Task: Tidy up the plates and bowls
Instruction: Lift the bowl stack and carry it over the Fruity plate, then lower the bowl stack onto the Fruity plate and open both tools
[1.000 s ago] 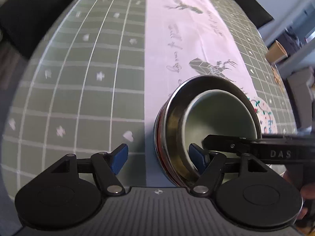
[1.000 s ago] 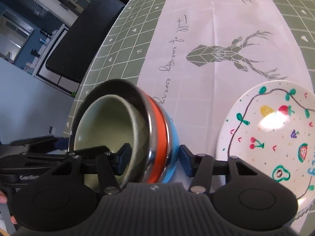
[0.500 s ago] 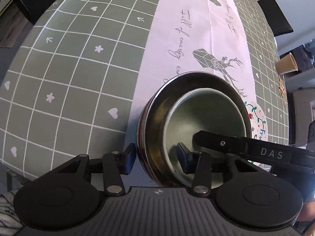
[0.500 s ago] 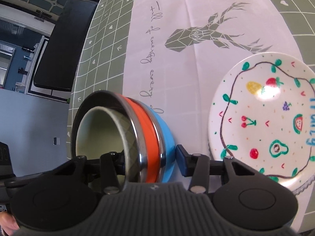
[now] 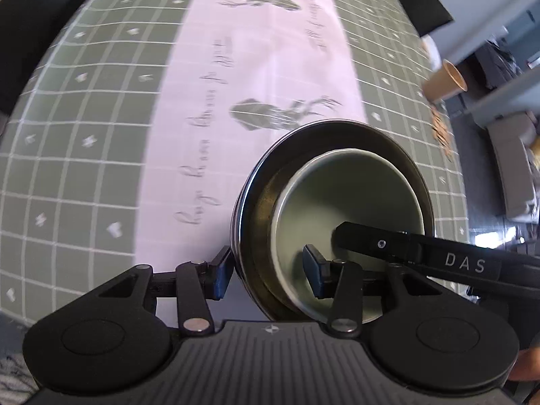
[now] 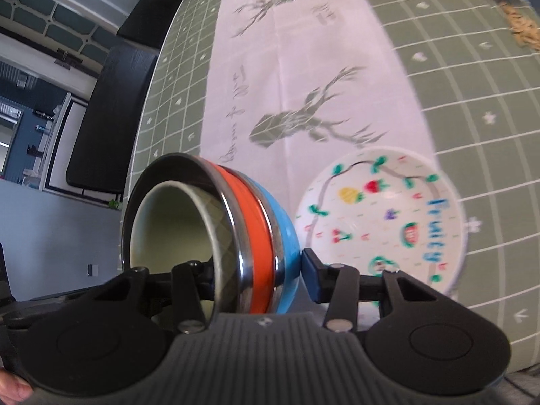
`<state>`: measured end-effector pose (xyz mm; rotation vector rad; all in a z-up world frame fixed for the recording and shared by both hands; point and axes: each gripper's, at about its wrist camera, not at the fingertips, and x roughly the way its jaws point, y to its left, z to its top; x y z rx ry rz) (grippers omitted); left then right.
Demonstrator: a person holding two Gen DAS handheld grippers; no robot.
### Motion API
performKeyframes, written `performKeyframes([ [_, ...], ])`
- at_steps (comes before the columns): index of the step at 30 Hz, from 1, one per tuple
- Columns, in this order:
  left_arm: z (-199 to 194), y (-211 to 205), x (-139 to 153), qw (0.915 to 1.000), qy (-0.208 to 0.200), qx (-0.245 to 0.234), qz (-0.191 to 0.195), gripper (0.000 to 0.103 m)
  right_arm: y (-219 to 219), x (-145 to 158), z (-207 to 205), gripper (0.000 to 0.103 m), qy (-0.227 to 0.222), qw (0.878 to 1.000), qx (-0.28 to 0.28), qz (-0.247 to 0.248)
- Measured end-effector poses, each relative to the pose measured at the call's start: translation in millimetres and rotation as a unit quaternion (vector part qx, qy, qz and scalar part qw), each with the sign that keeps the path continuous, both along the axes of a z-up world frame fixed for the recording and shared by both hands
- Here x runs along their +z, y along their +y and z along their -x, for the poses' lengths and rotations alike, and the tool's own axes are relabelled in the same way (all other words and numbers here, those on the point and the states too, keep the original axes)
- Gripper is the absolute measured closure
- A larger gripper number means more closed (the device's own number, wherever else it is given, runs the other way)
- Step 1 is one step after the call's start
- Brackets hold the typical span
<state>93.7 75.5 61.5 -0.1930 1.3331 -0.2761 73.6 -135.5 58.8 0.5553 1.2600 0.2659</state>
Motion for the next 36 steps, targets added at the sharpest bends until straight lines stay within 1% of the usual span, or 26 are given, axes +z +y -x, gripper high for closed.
performKeyframes([
  [5, -2.2, -41.3, -15.5, 0.9989, 0.015, -0.045, 0.004, 0.052, -41.2, -4.9, 8.0, 0.058, -0.001, 0.999, -0.033, 0.014],
  [9, -3.7, -60.3, -27.5, 0.9981, 0.018, -0.058, -0.006, 0.052, -61.1, -18.5, 8.2, 0.058, 0.005, 0.999, -0.046, 0.016],
  [10, -2.9, -63.5, -29.5, 0.9979, 0.014, -0.062, -0.012, 0.052, -64.1, -23.1, 7.7, 0.058, 0.010, 0.999, -0.048, 0.013],
  [13, -0.4, -69.0, -25.6, 0.9969, -0.016, -0.073, -0.024, 0.053, -73.9, -31.9, 8.8, 0.058, 0.018, 0.998, -0.064, -0.011],
  [15, 0.6, -70.7, -24.5, 0.9964, -0.028, -0.074, -0.030, 0.053, -74.4, -32.9, 7.5, 0.058, 0.014, 0.998, -0.060, -0.014],
  [16, 2.2, -71.7, -24.1, 0.9960, -0.035, -0.074, -0.034, 0.053, -73.6, -32.6, 7.2, 0.057, 0.013, 0.998, -0.056, -0.015],
  [17, 4.9, -72.6, -22.7, 0.9951, -0.047, -0.077, -0.040, 0.052, -71.5, -31.9, 6.4, 0.053, 0.011, 0.999, -0.050, -0.015],
  [18, 8.9, -74.3, -20.4, 0.9931, -0.068, -0.080, -0.053, 0.050, -69.2, -29.9, 6.6, 0.049, 0.006, 0.999, -0.041, -0.015],
  [19, 15.2, -77.3, -16.8, 0.9889, -0.095, -0.088, -0.072, 0.046, -66.6, -26.4, 7.7, 0.040, -0.004, 0.999, -0.034, -0.011],
  [20, 23.2, -80.8, -12.0, 0.9827, -0.125, -0.098, -0.096, 0.042, -63.7, -21.7, 9.0, 0.029, -0.018, 0.999, -0.027, -0.002],
  [22, 41.8, -84.5, -0.7, 0.9683, -0.188, -0.107, -0.125, 0.027, -59.9, -9.7, 14.4, 0.017, -0.054, 0.998, -0.023, 0.027],
  [24, 60.0, -83.0, 9.8, 0.9566, -0.237, -0.102, -0.136, 0.019, -60.5, 0.8, 23.1, 0.017, -0.079, 0.995, -0.028, 0.049],
  [25, 69.1, -82.2, 15.6, 0.9521, -0.256, -0.097, -0.135, 0.015, -62.2, 4.9, 28.3, 0.016, -0.089, 0.994, -0.032, 0.050],
  [27, 86.3, -78.7, 25.6, 0.9439, -0.290, -0.092, -0.128, 0.013, -69.8, 11.9, 42.7, 0.010, -0.104, 0.993, -0.046, 0.041],
  [28, 95.5, -77.7, 29.1, 0.9373, -0.310, -0.091, -0.132, 0.009, -72.6, 15.4, 51.0, 0.009, -0.112, 0.992, -0.051, 0.040],
  [29, 105.4, -77.3, 32.5, 0.9284, -0.333, -0.085, -0.142, 0.008, -74.6, 19.1, 60.0, 0.009, -0.121, 0.990, -0.053, 0.043],
  [31, 124.9, -79.5, 35.8, 0.9074, -0.380, -0.067, -0.167, 0.008, -74.7, 27.8, 80.7, 0.008, -0.147, 0.986, -0.053, 0.061],
  [32, 133.1, -80.4, 35.6, 0.8998, -0.394, -0.057, -0.179, 0.008, -73.6, 31.6, 91.4, 0.008, -0.162, 0.983, -0.055, 0.072],
  [33, 141.0, -81.3, 34.0, 0.8942, -0.403, -0.049, -0.188, 0.008, -72.5, 34.6, 101.2, 0.007, -0.174, 0.979, -0.057, 0.085],
  [34, 147.4, -81.9, 32.0, 0.8921, -0.406, -0.043, -0.193, 0.008, -71.5, 37.0, 110.1, 0.005, -0.186, 0.975, -0.063, 0.102],
  [35, 153.7, -81.6, 30.2, 0.8931, -0.405, -0.035, -0.192, 0.008, -71.8, 38.3, 119.0, 0.005, -0.196, 0.970, -0.075, 0.121],
  [36, 158.7, -80.2, 27.7, 0.8961, -0.403, -0.028, -0.183, 0.008, -72.6, 37.6, 125.8, 0.005, -0.202, 0.966, -0.089, 0.138],
])
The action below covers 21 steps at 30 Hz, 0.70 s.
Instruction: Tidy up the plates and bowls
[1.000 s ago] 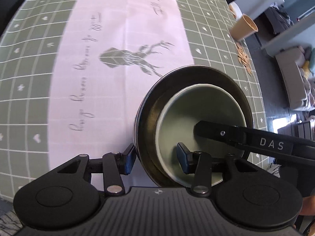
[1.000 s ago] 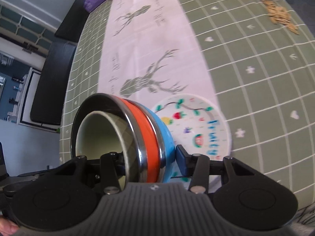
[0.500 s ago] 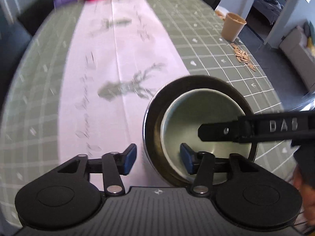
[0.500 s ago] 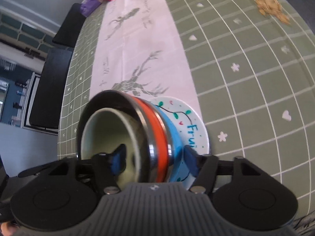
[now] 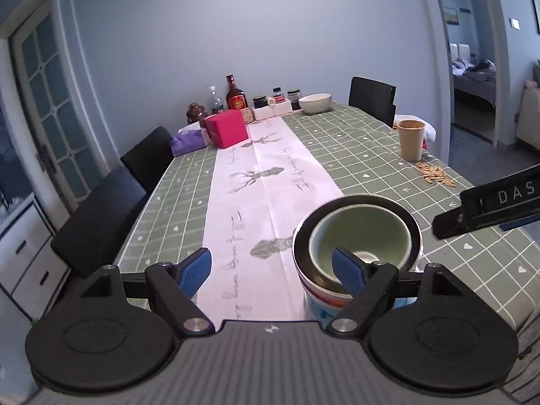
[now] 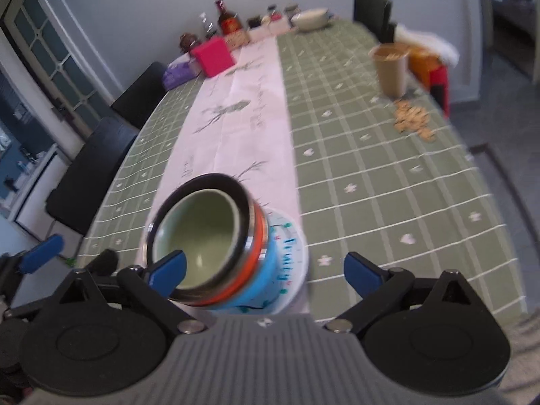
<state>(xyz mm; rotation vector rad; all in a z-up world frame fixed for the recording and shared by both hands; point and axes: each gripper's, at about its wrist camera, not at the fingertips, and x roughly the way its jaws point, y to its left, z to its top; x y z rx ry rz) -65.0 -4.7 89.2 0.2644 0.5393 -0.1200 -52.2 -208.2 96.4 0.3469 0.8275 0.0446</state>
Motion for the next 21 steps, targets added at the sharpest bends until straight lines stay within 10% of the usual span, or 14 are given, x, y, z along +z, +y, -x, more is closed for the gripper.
performKeyframes([
  [6, 14.7, 22.3, -19.0, 0.9889, 0.061, 0.009, 0.135, 0.008, 7.8, -21.0, 32.7, 0.005, -0.005, 0.997, -0.028, 0.075],
  [21, 34.8, 12.9, -19.6, 0.9942, 0.010, 0.030, 0.103, 0.008, 47.4, -35.6, 61.8, 0.006, -0.038, 0.993, -0.007, 0.113],
])
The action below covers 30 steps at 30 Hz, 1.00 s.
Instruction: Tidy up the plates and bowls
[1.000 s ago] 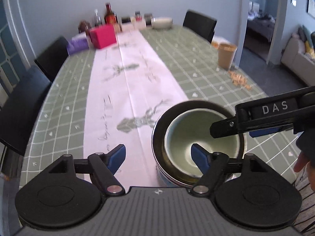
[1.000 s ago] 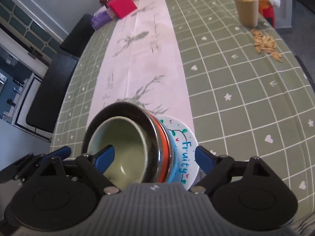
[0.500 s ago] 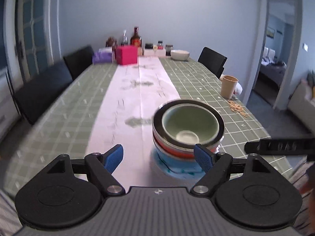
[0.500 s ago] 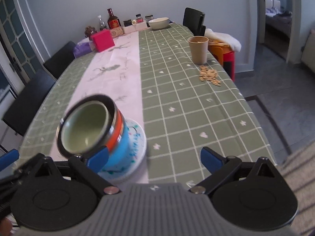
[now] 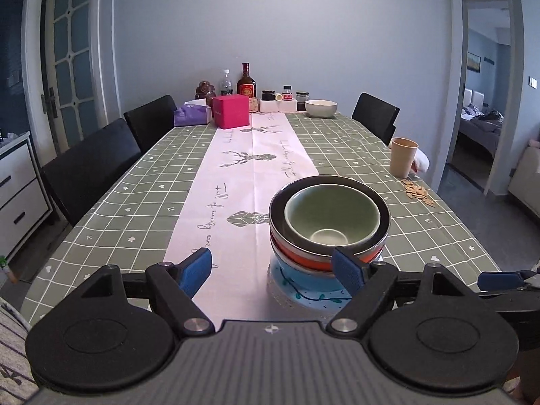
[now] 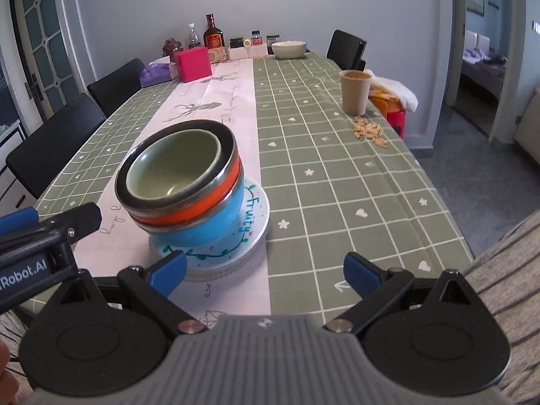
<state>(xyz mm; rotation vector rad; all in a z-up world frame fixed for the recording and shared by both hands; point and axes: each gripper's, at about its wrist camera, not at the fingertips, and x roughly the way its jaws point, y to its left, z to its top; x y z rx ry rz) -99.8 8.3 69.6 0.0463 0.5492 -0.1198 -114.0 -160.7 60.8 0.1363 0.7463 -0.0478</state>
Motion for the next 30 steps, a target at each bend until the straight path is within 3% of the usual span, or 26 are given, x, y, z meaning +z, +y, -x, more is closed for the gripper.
performKeyframes([
  [30, -11.4, 1.0, -18.2, 0.9972, 0.075, 0.003, 0.010, 0.008, 4.9, -19.9, -6.0, 0.006, 0.047, 0.999, -0.003, -0.004],
])
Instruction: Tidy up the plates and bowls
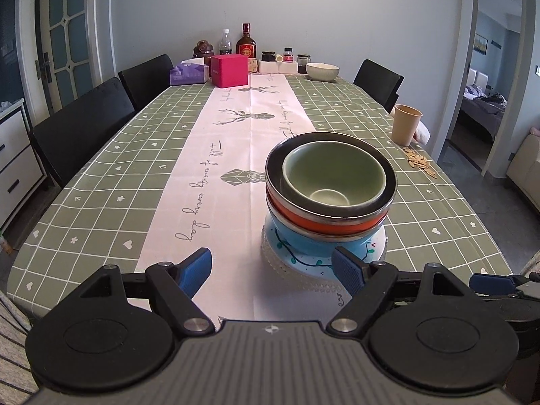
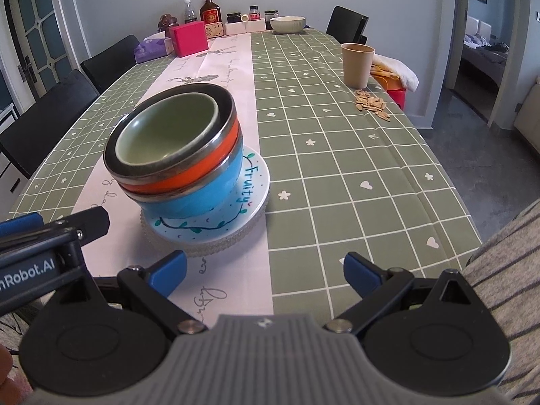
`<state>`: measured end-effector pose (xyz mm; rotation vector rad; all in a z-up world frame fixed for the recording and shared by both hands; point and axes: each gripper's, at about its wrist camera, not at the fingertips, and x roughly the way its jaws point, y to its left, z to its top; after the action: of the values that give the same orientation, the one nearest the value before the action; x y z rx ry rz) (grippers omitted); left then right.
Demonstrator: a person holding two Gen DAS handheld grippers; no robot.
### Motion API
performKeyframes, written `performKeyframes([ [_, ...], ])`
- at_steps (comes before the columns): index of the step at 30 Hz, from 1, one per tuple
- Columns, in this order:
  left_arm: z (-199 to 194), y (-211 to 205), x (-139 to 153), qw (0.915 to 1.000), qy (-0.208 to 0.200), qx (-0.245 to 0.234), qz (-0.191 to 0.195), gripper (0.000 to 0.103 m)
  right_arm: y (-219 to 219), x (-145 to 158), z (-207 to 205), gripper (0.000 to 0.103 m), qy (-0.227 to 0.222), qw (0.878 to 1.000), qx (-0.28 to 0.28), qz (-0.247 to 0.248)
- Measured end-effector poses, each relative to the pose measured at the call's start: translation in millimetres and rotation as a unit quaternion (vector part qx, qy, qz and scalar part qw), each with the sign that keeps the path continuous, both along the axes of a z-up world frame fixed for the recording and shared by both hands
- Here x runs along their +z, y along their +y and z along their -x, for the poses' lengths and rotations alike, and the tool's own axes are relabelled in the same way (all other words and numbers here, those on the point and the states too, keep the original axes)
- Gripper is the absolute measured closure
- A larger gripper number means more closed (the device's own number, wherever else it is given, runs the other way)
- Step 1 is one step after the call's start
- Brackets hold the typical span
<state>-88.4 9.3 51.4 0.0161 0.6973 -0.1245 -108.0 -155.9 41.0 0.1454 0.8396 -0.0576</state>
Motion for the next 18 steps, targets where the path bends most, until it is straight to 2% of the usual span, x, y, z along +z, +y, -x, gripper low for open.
performKeyframes([
  [18, -1.2, -2.1, -4.6, 0.9999, 0.014, -0.009, 0.004, 0.008, 5.1, -3.6, 0.1, 0.006, 0.005, 1.000, 0.005, 0.015],
])
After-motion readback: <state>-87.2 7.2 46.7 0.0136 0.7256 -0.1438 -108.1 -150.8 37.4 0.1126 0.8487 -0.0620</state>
